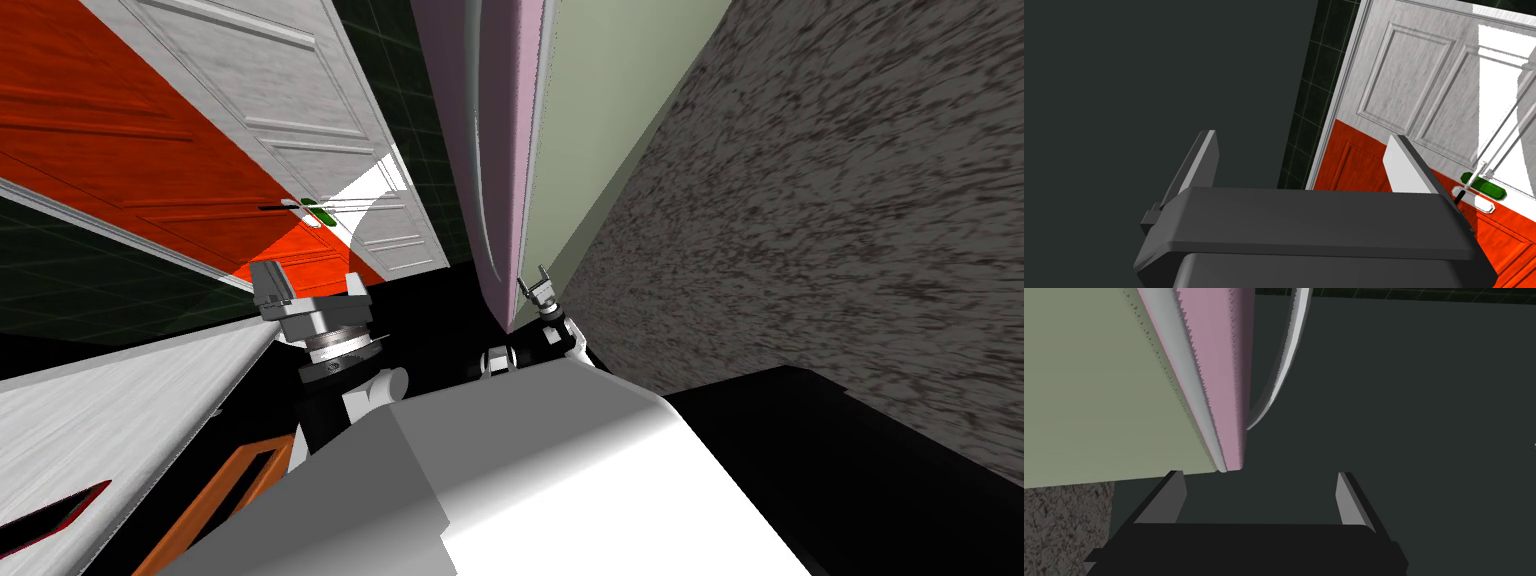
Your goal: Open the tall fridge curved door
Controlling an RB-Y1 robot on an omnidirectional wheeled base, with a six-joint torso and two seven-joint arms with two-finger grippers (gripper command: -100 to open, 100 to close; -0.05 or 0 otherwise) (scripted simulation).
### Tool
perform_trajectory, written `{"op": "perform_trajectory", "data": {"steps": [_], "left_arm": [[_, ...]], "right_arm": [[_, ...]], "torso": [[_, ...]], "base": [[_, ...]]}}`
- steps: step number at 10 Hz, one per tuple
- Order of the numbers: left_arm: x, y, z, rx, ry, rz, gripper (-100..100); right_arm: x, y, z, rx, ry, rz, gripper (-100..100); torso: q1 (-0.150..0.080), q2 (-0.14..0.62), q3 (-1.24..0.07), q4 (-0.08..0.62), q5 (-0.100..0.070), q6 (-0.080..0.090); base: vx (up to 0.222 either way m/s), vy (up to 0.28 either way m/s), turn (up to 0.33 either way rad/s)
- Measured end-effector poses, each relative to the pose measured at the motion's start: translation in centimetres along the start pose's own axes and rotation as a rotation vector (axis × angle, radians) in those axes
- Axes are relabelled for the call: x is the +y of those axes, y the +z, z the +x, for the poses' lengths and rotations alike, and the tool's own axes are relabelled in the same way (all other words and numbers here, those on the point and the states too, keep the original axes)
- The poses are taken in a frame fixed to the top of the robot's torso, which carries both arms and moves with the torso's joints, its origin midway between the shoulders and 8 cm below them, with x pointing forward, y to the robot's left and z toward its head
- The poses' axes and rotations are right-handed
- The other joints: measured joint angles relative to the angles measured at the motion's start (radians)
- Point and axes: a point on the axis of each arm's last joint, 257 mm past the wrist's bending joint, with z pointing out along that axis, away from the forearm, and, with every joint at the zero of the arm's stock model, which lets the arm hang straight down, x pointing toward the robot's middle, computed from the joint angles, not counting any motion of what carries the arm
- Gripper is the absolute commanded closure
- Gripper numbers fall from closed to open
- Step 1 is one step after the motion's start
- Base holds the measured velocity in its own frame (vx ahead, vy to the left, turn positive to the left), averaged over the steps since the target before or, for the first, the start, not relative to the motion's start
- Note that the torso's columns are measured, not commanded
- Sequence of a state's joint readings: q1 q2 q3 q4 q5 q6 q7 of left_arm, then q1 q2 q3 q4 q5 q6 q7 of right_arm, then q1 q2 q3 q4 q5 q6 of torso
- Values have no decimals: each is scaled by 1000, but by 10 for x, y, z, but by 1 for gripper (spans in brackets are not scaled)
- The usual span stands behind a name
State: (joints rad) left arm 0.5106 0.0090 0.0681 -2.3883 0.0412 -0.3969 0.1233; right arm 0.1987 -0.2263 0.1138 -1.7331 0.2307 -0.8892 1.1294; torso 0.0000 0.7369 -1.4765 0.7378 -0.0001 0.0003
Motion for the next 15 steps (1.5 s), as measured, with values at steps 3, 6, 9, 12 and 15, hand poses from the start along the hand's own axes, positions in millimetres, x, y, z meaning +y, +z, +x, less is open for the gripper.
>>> {"op": "perform_trajectory", "data": {"steps": [3, 6, 9, 12, 15], "left_arm": [[0, 0, 0, 0, 0, 0, 0], [0, 0, 0, 0, 0, 0, 0], [0, 0, 0, 0, 0, 0, 0], [0, 0, 0, 0, 0, 0, 0], [0, 0, 0, 0, 0, 0, 0]], "right_arm": [[3, -3, 10, 8, -82, -14, -100], [6, -5, 19, 16, -163, -28, -100], [9, -8, 29, 24, -241, -41, -100], [13, -13, 40, 35, -317, -54, -100], [16, -17, 51, 45, -392, -68, -100]], "torso": [[0, 1, 1, 0, 0, 0], [1, 0, 0, 0, 0, 0], [0, 1, 0, 0, 0, 0], [0, 1, 1, 0, 0, 0], [0, 1, 0, 0, 0, 0]], "base": [[47, 28, -53], [49, 36, -60], [47, 32, -53], [42, 35, -60], [47, 34, -55]]}}
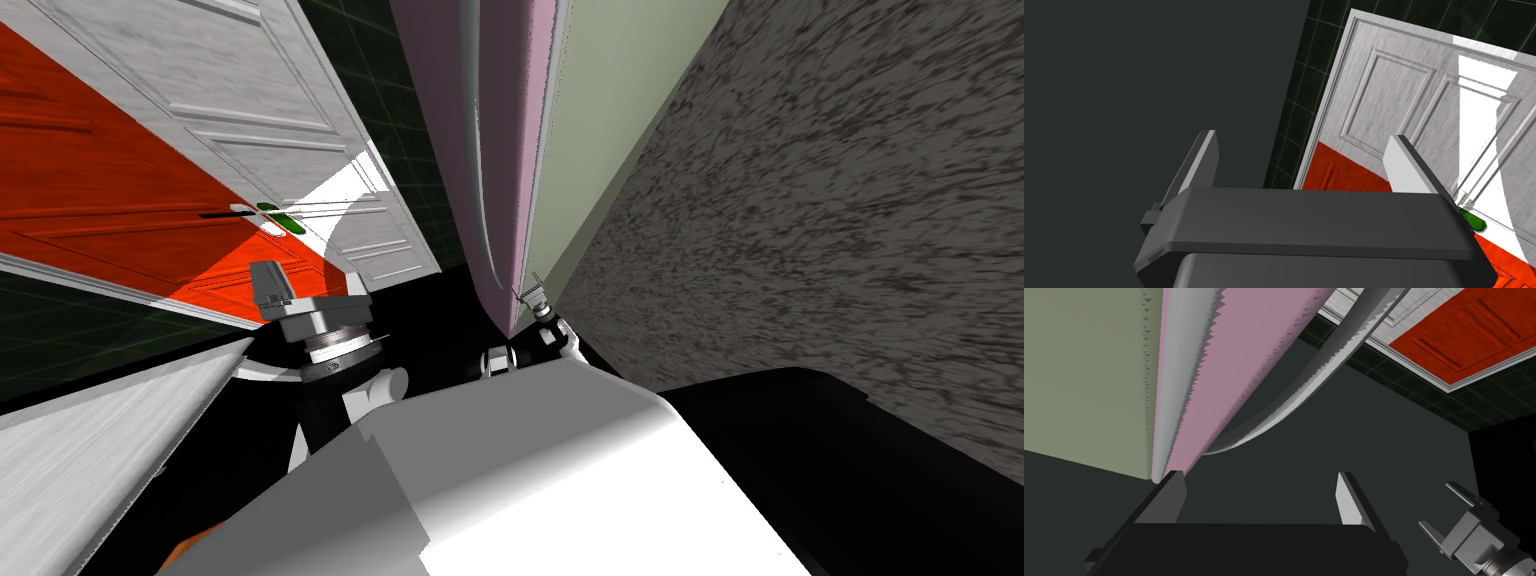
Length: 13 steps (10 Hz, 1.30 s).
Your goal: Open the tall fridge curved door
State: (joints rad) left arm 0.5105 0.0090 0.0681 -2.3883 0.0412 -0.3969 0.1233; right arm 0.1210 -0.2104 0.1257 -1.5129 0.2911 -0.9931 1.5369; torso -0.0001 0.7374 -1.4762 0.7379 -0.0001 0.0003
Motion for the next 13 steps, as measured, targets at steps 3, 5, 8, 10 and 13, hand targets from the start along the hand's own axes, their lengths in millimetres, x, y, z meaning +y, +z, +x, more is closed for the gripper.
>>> {"op": "perform_trajectory", "data": {"steps": [3, 5, 8, 10, 13], "left_arm": [[0, 0, 0, 0, 0, 0, 0], [0, 0, 0, 0, 0, 0, 0], [0, 0, 0, 0, 0, 0, 0], [0, 0, 0, 0, 0, 0, 0], [0, 0, 0, 0, 0, 0, 0]], "right_arm": [[8, -3, 7, 10, -72, -15, -100], [11, -6, 11, 14, -118, -21, -100], [18, -10, 20, 24, -183, -36, -100], [25, -15, 27, 34, -230, -50, -100], [34, -21, 35, 43, -298, -67, -100]], "torso": [[0, 0, 0, 0, 0, 0], [-1, 2, 1, 0, 0, -1], [-1, 2, 1, 0, 0, 0], [1, 0, 0, 0, 0, 0], [-1, 2, 1, 0, 0, 0]], "base": [[45, 35, -59], [38, 32, -58], [38, 36, -46], [59, 49, -91], [47, 33, -50]]}}
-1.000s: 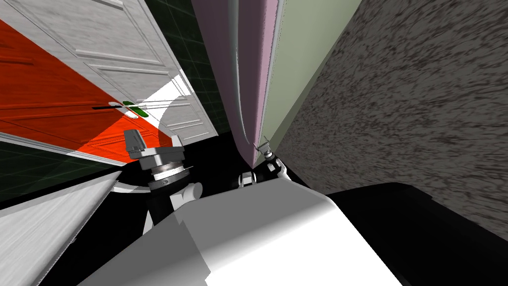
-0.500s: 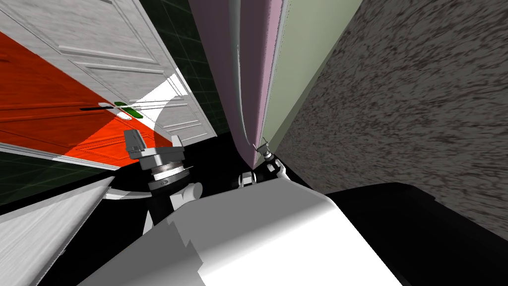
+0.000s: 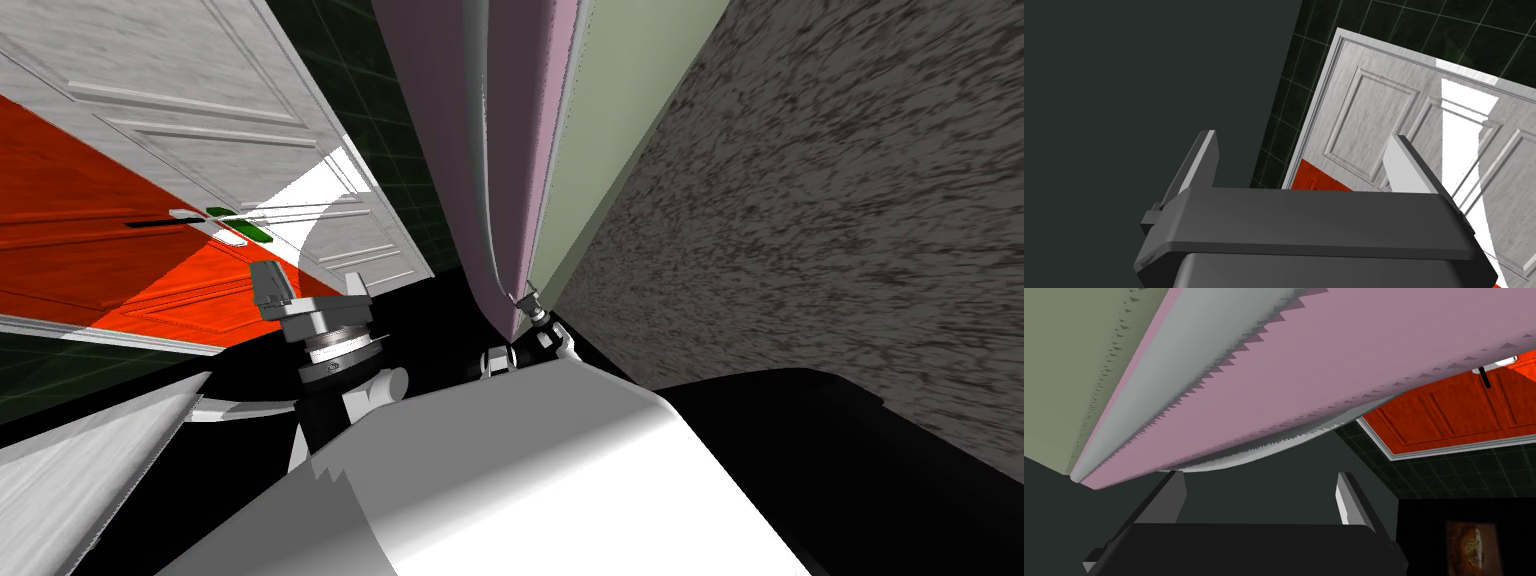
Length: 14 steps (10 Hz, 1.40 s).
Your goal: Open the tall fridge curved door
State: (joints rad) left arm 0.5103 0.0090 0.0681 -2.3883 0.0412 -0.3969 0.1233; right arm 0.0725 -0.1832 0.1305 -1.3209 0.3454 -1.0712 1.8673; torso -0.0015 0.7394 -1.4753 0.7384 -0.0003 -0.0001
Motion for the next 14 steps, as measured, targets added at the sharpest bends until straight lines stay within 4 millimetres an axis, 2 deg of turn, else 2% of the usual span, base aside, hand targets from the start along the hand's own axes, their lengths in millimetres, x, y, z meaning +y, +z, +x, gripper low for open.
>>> {"op": "perform_trajectory", "data": {"steps": [4, 14], "left_arm": [[0, 0, 0, 0, 0, 0, 0], [0, 0, 0, 0, 0, 0, 0]], "right_arm": [[18, -6, 10, 16, -92, -29, -100], [59, -22, 14, 17, -301, -69, -100]], "torso": [[2, -2, -1, 0, 1, 0], [5, -30, -16, -16, -2, -9]], "base": [[51, 51, -73], [37, 39, -72]]}}
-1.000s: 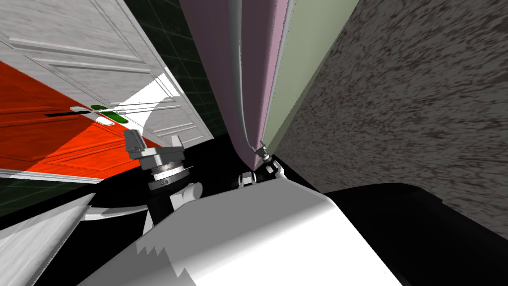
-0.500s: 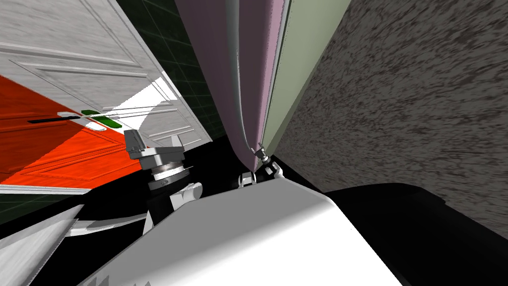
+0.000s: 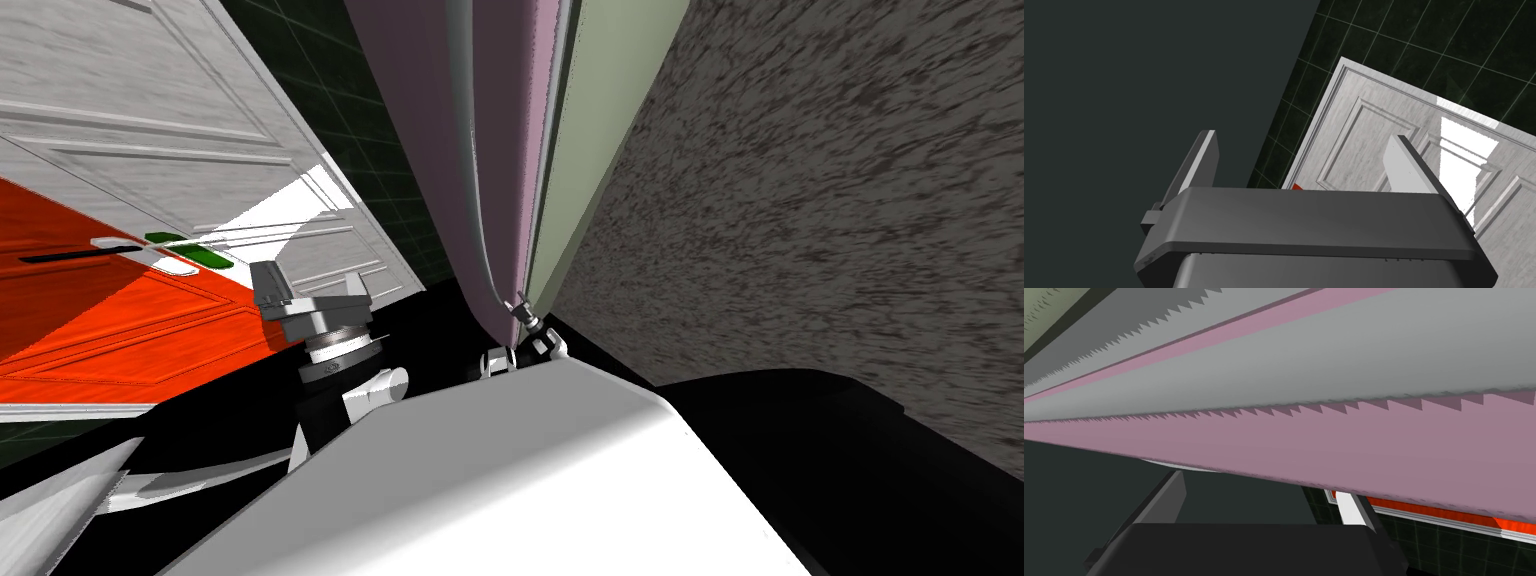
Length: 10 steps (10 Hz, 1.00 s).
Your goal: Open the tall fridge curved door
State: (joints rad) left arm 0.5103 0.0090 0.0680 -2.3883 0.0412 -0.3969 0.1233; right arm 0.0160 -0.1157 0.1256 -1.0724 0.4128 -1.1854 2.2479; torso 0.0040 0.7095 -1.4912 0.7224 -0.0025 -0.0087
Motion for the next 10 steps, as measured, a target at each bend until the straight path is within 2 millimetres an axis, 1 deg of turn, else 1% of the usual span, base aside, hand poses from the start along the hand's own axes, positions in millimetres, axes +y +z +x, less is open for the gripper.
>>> {"op": "perform_trajectory", "data": {"steps": [3, 4, 6, 7, 9, 10], "left_arm": [[0, 0, 0, 0, 0, 0, 0], [0, 0, 0, 0, 0, 0, 0], [0, 0, 0, 0, 0, 0, 0], [0, 0, 0, 0, 0, 0, 0], [0, 0, 0, 0, 0, 0, 0], [0, 0, 0, 0, 0, 0, 0]], "right_arm": [[12, -1, -5, 7, -40, -5, -100], [15, -1, -6, 10, -47, -7, -100], [5, 4, -5, 1, -55, 10, -100], [3, 10, 0, 4, -54, 13, -100], [1, 14, 8, 13, -51, 8, -100], [-1, 13, 9, 15, -52, 10, 100]], "torso": [[5, -9, -4, -4, 0, -4], [6, -12, -5, -3, 1, -6], [4, 3, 1, 7, 3, -2], [7, 7, 3, 9, 4, -4], [13, 5, 1, 12, 6, -6], [9, 9, 3, 11, 6, -3]], "base": [[33, 31, -68], [-27, -6, -63], [-55, 7, -92], [-23, 23, -3], [-14, 8, -43], [28, -31, 104]]}}
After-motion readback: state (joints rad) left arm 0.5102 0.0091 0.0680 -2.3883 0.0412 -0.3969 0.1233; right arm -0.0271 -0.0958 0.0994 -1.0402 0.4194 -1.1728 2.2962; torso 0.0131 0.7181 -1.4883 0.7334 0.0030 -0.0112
